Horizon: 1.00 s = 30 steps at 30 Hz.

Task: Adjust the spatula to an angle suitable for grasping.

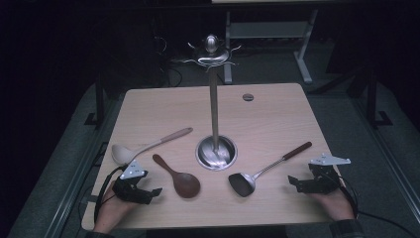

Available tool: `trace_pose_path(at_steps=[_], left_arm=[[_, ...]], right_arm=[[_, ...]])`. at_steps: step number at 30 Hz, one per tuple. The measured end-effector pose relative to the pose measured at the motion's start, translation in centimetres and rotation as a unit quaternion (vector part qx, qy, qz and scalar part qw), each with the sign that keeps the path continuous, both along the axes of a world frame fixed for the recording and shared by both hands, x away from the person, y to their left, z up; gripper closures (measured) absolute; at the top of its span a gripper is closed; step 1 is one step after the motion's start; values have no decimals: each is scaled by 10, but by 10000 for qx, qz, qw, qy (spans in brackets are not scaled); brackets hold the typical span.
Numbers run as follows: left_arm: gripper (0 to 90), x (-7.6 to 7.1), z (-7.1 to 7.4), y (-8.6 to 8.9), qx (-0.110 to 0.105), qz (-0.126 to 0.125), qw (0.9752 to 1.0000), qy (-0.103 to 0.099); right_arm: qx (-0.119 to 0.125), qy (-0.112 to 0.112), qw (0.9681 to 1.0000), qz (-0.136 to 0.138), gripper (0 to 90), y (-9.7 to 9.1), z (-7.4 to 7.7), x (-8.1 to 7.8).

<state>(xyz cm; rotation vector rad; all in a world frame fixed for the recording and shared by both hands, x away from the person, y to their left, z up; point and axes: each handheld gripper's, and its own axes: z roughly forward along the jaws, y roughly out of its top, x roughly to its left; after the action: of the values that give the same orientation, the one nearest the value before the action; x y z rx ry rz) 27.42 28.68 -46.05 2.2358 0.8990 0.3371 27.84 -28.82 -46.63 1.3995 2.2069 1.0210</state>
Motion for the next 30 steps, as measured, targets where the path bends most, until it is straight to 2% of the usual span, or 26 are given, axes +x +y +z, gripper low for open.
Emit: trace_pose_path(at_steps=[4, 7, 10, 12, 14, 16, 17, 18, 19, 20, 21, 22, 24, 26, 30], left_arm=[[134, -1, 1, 1, -2, 15, 10000, -9], [135, -1, 2, 1, -84, 46, 10000, -6], [136, 0, 1, 2, -63, 76, 10000, -13], [136, 1, 1, 4, -76, 47, 10000, -33], [136, 1, 1, 5, -86, 69, 9999, -6], [136, 1, 1, 7, -84, 64, 9999, -17], [136, 1, 1, 7, -88, 69, 9999, -22], [137, 0, 1, 6, -118, 79, 9999, -26], [137, 0, 1, 6, -118, 79, 9999, -26], [137, 0, 2, 6, -119, 80, 9999, -32], [137, 1, 3, 5, -105, 80, 9999, -45], [138, 1, 3, 5, -105, 80, 9999, -45], [137, 2, 3, 4, -155, 91, 9998, -36], [138, 2, 3, 4, -118, 51, 9999, -52], [137, 1, 3, 3, -91, 33, 9999, -42]], right_arm=[[14, 39, 10000, -36, 92, 0, 2, 4], [8, -51, 10000, -4, 148, 0, 3, 8], [-2, -13, 10000, 65, 232, 0, 5, 15], [29, 4, 10000, 34, 255, 0, 5, 16], [67, -21, 10000, -10, 333, 0, 7, 18], [22, -84, 9999, -85, 480, -1, 9, 22], [22, -84, 9999, -85, 480, -1, 9, 22], [41, -88, 9998, -172, 588, -2, 11, 26], [41, -88, 9998, -172, 588, -2, 11, 26], [47, -116, 9996, -235, 638, -4, 12, 28], [82, -156, 9992, -369, 759, -8, 15, 32], [82, -156, 9992, -369, 759, -8, 15, 32], [29, -120, 9986, -513, 867, -13, 15, 39], [-33, -96, 9981, -607, 895, -17, 13, 45], [-112, -87, 9975, -699, 897, -20, 12, 53]])
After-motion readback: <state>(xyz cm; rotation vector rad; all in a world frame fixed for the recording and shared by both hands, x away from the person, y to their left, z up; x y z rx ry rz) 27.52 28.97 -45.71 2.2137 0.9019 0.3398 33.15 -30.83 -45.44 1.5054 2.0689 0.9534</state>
